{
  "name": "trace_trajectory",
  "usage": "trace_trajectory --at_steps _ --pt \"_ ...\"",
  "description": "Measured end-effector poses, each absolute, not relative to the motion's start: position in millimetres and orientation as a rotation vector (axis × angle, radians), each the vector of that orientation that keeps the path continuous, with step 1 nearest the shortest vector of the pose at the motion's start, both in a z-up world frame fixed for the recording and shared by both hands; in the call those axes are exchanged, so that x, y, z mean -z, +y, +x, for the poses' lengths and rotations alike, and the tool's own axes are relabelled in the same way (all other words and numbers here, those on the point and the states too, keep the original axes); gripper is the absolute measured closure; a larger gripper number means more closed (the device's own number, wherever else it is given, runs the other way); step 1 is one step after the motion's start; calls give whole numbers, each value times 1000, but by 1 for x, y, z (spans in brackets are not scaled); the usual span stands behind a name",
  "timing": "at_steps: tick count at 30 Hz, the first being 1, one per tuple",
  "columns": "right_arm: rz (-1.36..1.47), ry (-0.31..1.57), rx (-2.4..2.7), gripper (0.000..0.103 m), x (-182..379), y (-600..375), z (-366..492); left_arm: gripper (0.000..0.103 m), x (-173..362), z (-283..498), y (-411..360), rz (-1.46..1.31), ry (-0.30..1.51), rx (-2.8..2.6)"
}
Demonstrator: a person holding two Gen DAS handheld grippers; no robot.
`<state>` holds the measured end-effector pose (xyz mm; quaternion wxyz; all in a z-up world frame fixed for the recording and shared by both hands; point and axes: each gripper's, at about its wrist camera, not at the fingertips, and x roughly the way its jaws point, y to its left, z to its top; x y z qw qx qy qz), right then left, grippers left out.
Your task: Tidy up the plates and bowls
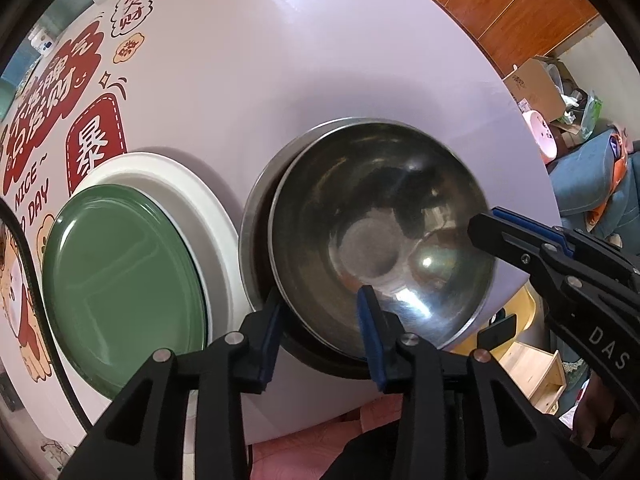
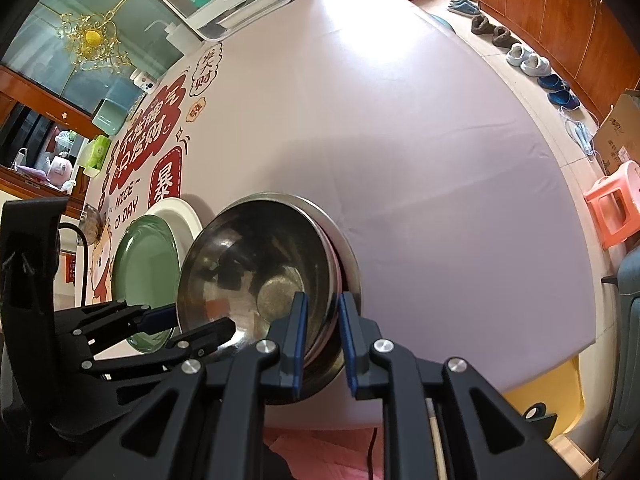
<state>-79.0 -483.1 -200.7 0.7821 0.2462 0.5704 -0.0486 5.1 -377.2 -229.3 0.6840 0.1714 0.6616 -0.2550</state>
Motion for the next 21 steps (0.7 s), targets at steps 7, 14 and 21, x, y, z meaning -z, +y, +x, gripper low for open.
trace_trajectory --at_steps 7,14,21 --pt "546 1208 93 85 194 -488 -78 42 215 2 -370 341 1436 602" --pt "521 1183 77 84 182 -482 -67 36 197 2 -345 314 1362 573" --pt "476 1159 31 68 168 -459 -46 36 174 12 -303 221 1271 512"
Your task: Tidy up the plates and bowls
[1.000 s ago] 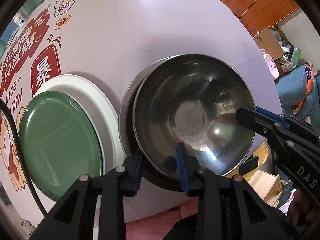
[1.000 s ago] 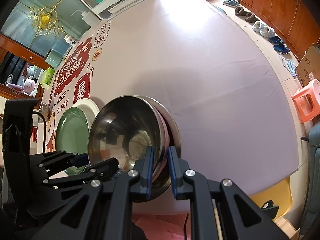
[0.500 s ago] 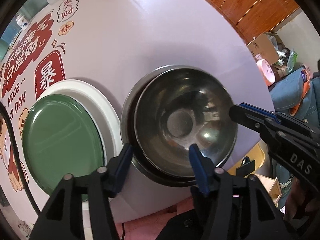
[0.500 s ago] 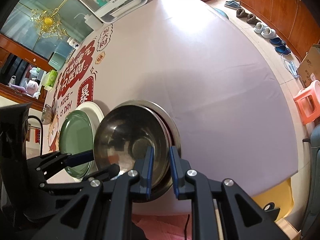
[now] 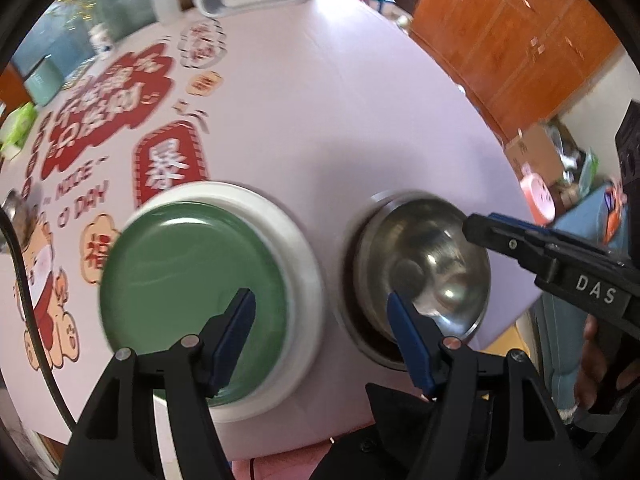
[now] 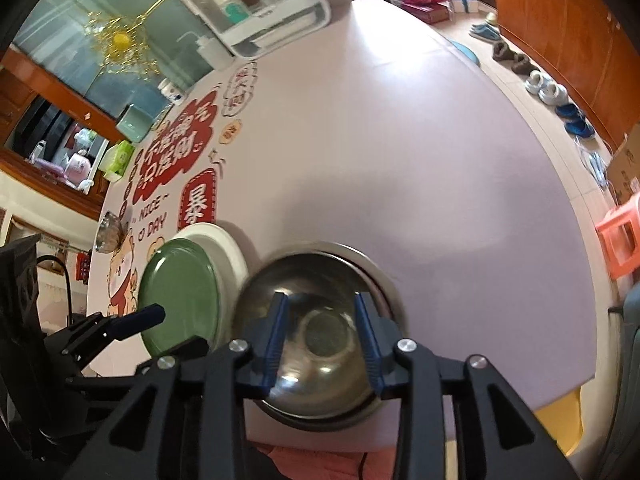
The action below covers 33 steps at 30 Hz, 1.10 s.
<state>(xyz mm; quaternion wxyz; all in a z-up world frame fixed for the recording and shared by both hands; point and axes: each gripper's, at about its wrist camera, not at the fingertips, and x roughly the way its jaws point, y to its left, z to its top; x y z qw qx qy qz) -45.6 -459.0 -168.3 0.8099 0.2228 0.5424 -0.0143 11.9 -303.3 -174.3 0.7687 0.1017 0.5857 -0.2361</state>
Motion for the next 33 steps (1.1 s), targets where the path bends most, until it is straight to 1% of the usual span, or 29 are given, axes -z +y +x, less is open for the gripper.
trace_trajectory --at_steps 4,6,7,8,15,33 --pt "448 1163 -9 65 163 -435 -31 35 158 19 -269 162 1213 462" --pt "433 1161 -28 58 161 -423 -25 30 153 21 -253 148 1197 439" --pt "425 1157 -40 52 159 -415 -22 30 151 23 -245 143 1189 428" --pt "418 1155 -48 51 158 -408 -19 30 150 24 -237 135 1182 418" --pt "390 1144 -126 51 149 -352 5 28 136 35 -164 60 1120 327" --pt "309 1161 -283 51 148 -200 69 27 136 82 15 -79 1110 104"
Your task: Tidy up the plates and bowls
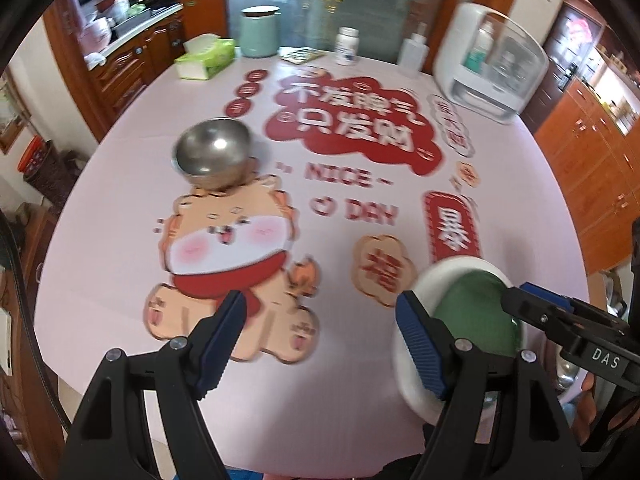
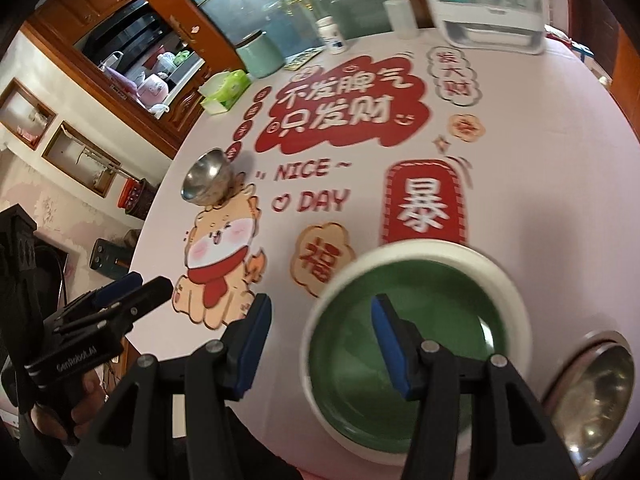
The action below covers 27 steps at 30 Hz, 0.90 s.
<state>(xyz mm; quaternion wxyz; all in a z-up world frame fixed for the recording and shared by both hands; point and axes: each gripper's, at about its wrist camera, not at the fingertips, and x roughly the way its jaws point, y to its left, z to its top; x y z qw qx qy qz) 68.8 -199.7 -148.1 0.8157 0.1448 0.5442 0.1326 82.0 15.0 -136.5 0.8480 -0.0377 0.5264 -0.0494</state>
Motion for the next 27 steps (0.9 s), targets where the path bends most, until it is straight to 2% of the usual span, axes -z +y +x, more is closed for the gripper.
trace_trajectory --at_steps 12,27 --pt "306 1159 -308 51 159 -111 115 26 147 135 119 -79 1125 42" --pt "261 1170 -323 51 176 -35 195 26 159 217 183 -98 1133 -3"
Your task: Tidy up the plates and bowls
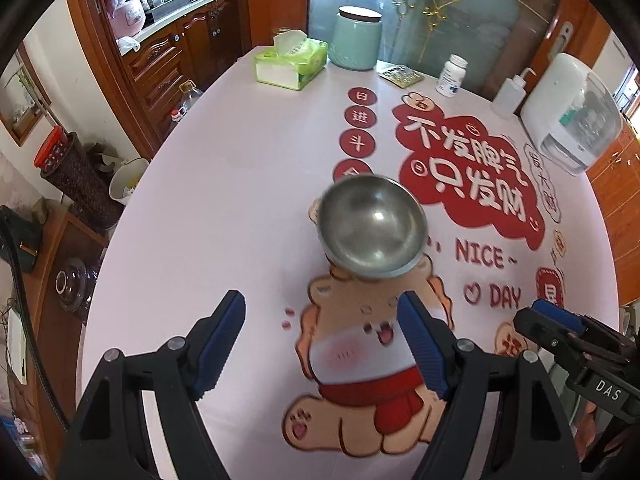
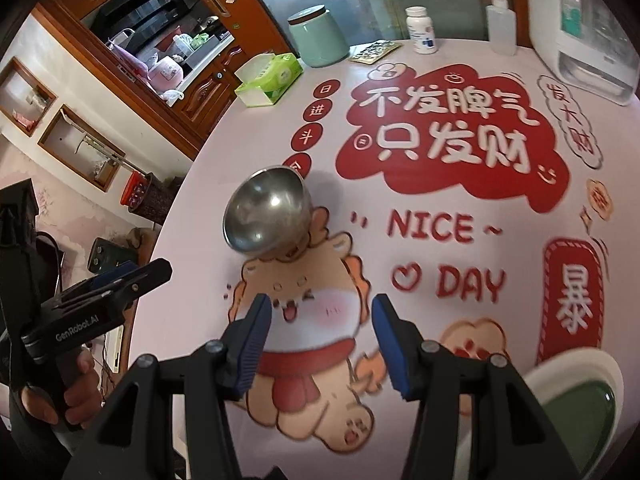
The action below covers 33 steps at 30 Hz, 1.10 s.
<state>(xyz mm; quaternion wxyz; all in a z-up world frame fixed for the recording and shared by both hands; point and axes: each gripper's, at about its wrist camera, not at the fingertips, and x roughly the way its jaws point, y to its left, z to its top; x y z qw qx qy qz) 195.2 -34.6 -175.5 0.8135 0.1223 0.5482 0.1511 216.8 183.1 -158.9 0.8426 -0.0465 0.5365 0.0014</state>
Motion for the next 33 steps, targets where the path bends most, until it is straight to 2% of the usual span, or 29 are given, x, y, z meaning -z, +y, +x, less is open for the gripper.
trace_trajectory --at_steps 16,33 --pt "236 1081 -374 51 220 2 241 26 213 275 198 -108 1170 -35" --pt "234 1106 -419 51 252 21 254 28 262 299 192 -95 1268 -10"
